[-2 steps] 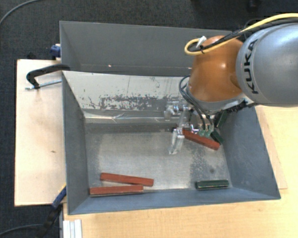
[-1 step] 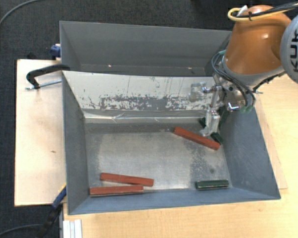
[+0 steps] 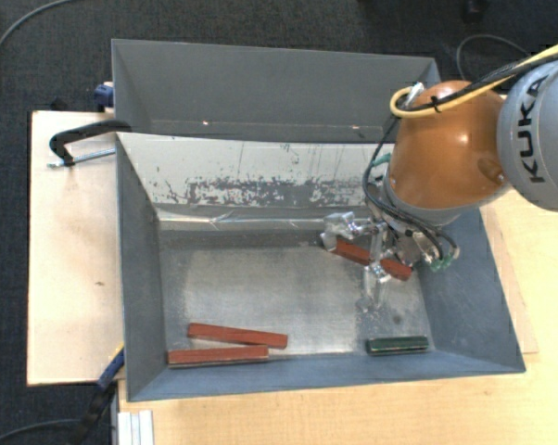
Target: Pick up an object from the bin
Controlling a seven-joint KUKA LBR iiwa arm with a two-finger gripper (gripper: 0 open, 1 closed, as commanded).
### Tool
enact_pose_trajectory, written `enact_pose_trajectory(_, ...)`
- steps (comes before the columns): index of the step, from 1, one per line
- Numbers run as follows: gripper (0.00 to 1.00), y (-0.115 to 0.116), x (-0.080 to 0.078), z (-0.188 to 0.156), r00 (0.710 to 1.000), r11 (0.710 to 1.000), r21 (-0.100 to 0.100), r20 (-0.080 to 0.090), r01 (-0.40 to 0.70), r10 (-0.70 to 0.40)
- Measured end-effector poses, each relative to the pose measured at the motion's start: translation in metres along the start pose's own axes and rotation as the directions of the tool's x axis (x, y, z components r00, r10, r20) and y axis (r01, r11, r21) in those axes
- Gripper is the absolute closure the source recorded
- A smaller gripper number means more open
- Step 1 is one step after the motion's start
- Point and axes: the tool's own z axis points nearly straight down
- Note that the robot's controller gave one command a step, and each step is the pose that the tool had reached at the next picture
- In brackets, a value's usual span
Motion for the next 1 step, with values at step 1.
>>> enact_pose_trajectory(1, 0.0, -0.044, 0.0518, 0.0177, 0.944, 0.944, 0.002, -0.002, 0.331, -0.331)
